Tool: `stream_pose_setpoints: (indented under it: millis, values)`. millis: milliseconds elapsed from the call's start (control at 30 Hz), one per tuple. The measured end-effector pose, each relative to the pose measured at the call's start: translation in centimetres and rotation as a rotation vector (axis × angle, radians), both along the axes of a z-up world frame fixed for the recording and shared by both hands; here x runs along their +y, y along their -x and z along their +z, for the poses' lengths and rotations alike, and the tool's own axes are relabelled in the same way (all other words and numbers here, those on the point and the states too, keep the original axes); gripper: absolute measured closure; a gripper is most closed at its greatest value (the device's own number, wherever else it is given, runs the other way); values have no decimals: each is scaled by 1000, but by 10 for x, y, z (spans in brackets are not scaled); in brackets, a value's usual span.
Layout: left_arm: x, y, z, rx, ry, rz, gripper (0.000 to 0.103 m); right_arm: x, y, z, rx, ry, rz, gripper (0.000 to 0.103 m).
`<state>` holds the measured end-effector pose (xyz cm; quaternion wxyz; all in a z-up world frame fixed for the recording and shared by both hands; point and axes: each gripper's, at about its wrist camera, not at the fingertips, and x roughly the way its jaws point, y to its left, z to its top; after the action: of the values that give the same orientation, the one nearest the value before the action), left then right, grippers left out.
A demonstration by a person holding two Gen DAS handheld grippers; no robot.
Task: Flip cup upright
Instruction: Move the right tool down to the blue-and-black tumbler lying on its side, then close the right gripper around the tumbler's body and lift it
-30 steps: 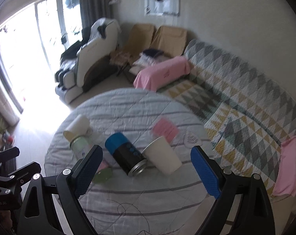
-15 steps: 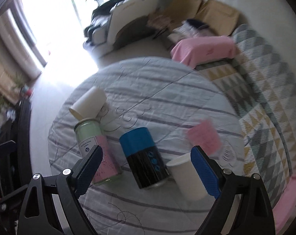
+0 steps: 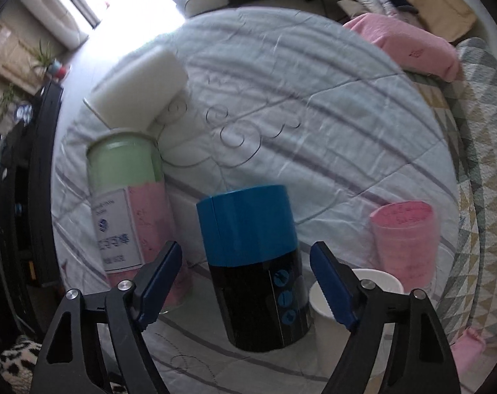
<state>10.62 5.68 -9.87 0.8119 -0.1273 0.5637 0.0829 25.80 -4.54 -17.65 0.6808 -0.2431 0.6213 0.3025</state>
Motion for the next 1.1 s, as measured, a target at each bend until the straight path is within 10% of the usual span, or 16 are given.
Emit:
stream_pose_setpoints:
  millis: [333,733,1100]
  values:
    - [-6,7,-11,32,7,9,0,4,-5,-16,7,41,14,33]
    - [-16,20,10,-19,-4,-69,0,-32,13,38,47,-121,-262,34]
    - [-32,30,10,-26,6,-164,0,-48,28,28,58,-127,-398,35]
